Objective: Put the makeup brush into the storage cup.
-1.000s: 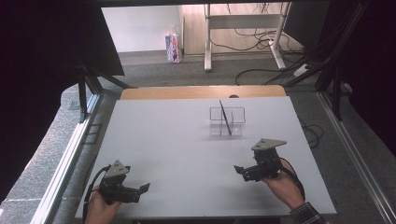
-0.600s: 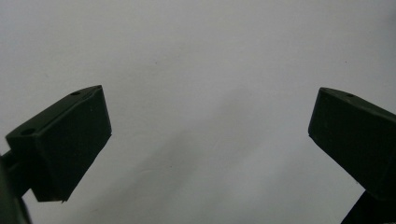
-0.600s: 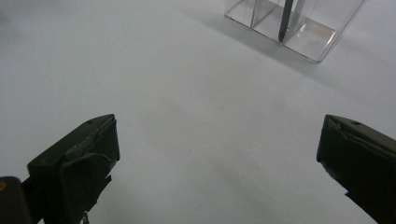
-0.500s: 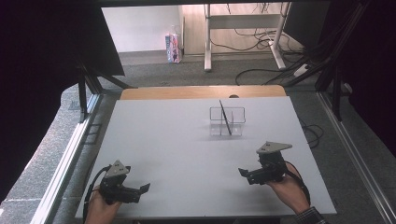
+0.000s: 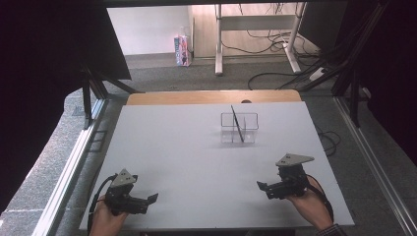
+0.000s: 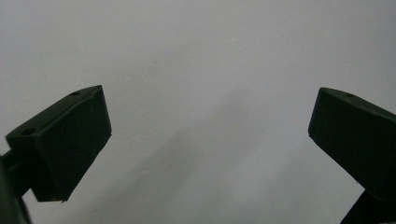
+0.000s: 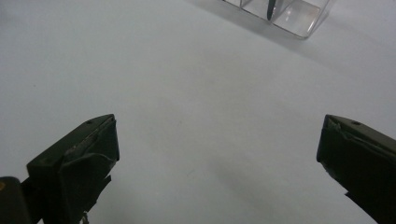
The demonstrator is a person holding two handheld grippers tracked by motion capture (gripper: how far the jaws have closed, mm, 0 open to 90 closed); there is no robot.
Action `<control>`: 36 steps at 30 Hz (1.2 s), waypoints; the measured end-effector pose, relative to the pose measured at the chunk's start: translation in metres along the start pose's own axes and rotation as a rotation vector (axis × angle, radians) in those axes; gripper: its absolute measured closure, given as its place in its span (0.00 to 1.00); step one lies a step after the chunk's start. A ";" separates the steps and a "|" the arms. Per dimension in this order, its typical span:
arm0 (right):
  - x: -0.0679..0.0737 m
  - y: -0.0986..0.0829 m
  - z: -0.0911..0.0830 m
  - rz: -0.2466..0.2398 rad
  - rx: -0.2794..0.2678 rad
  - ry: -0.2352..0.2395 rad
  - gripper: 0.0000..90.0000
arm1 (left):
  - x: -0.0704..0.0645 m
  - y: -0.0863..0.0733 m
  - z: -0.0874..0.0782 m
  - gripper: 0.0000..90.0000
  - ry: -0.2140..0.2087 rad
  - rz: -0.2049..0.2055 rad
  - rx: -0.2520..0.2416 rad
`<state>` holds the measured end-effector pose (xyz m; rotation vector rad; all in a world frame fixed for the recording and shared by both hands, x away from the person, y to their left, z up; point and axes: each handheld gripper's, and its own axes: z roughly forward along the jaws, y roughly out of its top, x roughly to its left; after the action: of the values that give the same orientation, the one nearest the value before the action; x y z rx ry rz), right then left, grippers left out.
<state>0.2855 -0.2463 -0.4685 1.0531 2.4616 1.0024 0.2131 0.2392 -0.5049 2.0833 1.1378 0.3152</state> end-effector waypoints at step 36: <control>-0.007 -0.031 -0.028 0.060 -0.014 -0.051 0.00 | 0.000 0.000 0.000 0.00 0.001 -0.001 -0.001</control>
<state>0.2599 -0.2803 -0.4698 1.1407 2.3919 0.9962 0.2132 0.2389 -0.5050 2.0819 1.1394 0.3164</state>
